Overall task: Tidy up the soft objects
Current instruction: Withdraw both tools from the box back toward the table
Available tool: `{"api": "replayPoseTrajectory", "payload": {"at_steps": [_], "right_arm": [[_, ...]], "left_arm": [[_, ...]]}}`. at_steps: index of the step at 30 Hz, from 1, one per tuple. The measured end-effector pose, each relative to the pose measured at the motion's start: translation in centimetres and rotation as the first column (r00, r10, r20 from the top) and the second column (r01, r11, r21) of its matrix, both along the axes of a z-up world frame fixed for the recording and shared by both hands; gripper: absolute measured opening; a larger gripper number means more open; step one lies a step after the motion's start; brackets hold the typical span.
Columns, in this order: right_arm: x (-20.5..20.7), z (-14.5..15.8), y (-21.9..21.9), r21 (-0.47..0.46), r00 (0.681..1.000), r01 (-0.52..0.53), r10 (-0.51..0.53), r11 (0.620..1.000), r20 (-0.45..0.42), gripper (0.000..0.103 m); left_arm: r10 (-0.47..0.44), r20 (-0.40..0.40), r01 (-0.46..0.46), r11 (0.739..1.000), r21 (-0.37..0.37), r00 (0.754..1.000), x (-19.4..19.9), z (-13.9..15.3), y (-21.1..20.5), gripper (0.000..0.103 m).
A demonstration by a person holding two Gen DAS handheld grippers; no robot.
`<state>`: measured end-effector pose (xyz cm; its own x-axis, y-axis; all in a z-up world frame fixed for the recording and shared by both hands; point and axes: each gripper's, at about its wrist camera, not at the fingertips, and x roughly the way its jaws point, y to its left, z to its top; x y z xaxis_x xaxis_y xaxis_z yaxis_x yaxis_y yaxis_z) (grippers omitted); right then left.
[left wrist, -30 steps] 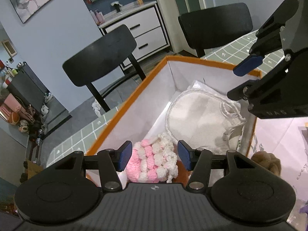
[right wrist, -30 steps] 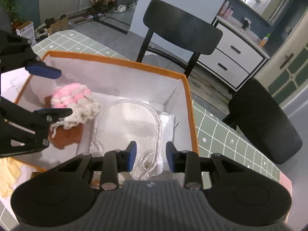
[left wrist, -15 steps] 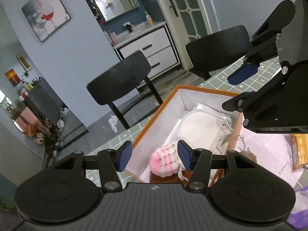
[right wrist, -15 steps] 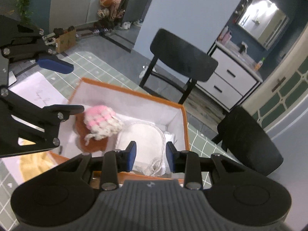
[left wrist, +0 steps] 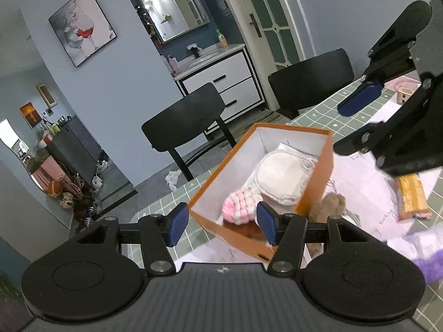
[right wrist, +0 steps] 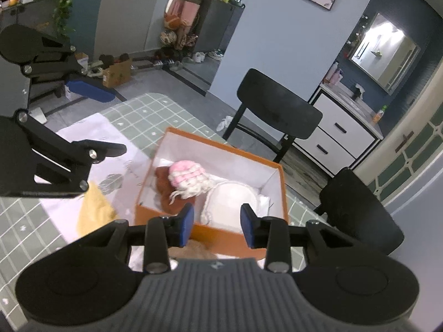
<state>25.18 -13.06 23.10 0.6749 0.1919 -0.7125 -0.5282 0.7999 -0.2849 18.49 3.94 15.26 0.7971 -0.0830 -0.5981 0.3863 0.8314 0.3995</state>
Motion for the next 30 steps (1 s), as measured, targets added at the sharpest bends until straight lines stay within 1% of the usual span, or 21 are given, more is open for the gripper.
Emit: {"api": "replayPoseTrajectory", "payload": {"at_steps": [4,10,13,17,21,23,26,30], "right_arm": [[-2.4,-1.2,-1.9,0.041,1.000,-0.001,0.001,0.999,-0.016,0.038],[-5.6,-4.9,-4.6,0.077,0.997,0.006,0.000,0.997,-0.077,0.038],[-7.1,-6.9,-6.0,0.100,0.994,0.013,-0.002,0.995,-0.107,0.038],[-9.0,-9.2,-8.3,0.158,0.991,0.037,-0.016,0.987,-0.133,0.039],[-10.2,-11.1,-10.6,0.210,0.989,0.089,-0.061,0.974,-0.132,0.040],[-10.7,-12.0,-12.1,0.245,0.986,0.125,-0.094,0.961,-0.135,0.041],[-11.3,-13.3,-14.3,0.298,0.979,0.183,-0.147,0.937,-0.139,0.042],[-11.5,-14.5,-16.3,0.315,0.969,0.245,-0.218,0.917,-0.118,0.043]], "left_arm": [[0.000,-0.027,-0.001,1.000,-0.020,1.000,-1.5,-2.1,1.2,0.068],[0.019,-0.093,-0.024,0.999,-0.045,0.995,-2.7,-6.2,3.4,0.068],[0.032,-0.130,-0.044,0.995,-0.090,0.991,-3.1,-8.4,4.5,0.068],[0.063,-0.175,-0.090,0.984,-0.151,0.983,-3.9,-11.4,6.0,0.069],[0.105,-0.196,-0.147,0.966,-0.211,0.975,-4.6,-14.2,7.1,0.070],[0.121,-0.195,-0.164,0.961,-0.224,0.973,-5.1,-15.5,7.3,0.074],[0.135,-0.204,-0.185,0.950,-0.252,0.970,-5.7,-17.2,7.5,0.074],[0.167,-0.202,-0.221,0.934,-0.281,0.965,-6.1,-19.1,7.9,0.076]]}}
